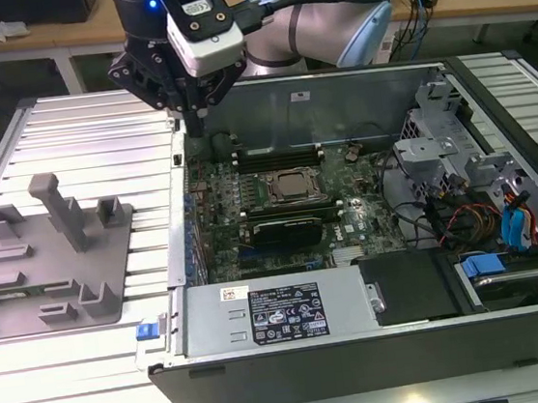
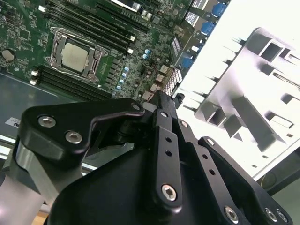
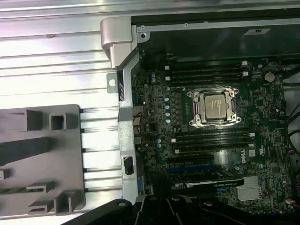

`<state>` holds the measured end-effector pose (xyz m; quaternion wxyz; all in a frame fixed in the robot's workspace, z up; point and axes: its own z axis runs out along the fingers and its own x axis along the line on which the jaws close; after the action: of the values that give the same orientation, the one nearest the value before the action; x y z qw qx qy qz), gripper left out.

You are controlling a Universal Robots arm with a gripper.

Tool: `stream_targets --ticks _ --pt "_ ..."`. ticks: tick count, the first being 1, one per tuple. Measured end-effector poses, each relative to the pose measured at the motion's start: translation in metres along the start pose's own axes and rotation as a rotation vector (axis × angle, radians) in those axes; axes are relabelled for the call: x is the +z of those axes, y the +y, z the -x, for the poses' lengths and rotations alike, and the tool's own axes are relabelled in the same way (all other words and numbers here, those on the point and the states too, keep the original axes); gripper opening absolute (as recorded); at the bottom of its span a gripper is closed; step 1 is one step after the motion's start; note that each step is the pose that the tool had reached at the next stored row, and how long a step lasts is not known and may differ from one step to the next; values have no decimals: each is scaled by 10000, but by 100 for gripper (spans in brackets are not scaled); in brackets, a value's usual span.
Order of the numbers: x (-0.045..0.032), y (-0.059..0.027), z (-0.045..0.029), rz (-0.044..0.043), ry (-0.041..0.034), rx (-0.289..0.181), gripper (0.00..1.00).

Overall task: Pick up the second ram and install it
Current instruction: 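Reach for the second ram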

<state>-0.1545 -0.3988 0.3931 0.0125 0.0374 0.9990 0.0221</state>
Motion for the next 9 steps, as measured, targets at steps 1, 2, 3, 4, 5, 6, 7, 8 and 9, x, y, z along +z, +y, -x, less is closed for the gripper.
stream_targets --ticks 1,2,3,4,5,6,7,8,9 --pt "0 0 -2 1 -1 0 8" --pt "0 0 -5 0 0 0 8" --pt "0 -1 -7 0 0 0 8" --pt "0 -1 -11 0 -1 1 8" --pt "0 -1 -20 0 0 1 8" --pt "0 -2 -22 0 -1 1 8" --pt "0 -2 -24 1 -1 -1 8" --pt "0 -2 -27 1 -1 0 8" --pt "0 -2 -30 0 -1 1 8"
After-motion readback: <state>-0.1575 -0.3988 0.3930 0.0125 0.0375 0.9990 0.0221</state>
